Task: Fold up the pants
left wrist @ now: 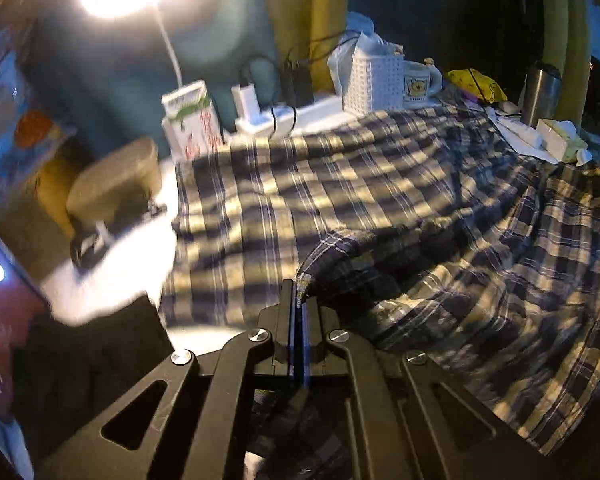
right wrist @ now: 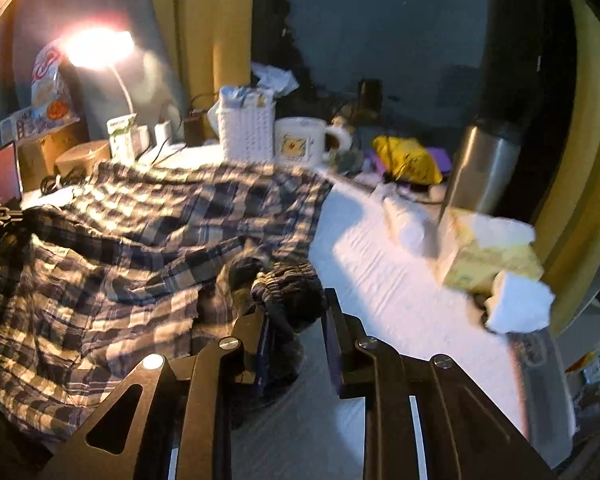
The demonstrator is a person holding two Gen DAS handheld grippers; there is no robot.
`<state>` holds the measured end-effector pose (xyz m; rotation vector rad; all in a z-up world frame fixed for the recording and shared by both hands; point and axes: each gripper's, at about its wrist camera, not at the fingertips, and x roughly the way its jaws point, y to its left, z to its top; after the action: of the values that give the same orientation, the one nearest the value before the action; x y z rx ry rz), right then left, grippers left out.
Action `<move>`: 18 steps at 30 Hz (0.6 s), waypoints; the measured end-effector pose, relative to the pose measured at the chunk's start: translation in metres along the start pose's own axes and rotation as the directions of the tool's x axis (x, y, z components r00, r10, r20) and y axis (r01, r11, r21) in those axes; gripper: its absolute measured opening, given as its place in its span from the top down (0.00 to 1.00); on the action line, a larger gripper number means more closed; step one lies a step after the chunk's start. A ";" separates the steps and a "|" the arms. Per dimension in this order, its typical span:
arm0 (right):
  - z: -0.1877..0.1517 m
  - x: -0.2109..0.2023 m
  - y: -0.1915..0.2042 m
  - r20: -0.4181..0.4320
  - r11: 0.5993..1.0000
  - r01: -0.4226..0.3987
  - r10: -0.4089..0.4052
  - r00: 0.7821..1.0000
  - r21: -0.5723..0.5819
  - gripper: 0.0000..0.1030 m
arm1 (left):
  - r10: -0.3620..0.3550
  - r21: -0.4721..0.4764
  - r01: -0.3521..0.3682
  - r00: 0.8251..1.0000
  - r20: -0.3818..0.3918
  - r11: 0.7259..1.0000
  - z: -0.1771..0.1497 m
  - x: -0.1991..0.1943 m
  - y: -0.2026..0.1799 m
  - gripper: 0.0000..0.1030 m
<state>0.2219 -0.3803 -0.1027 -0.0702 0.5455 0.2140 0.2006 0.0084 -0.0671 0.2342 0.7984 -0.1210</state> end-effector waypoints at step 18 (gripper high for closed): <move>-0.058 0.004 -0.018 -0.226 0.992 0.108 -0.091 0.970 0.064 0.78 | -0.092 -0.145 0.070 0.984 -0.151 0.987 -0.053 0.026 0.035 0.45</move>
<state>0.1997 -0.4045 -0.1543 -0.0474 0.7715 0.0871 0.1887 0.0550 -0.1155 0.0792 0.9698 -0.1244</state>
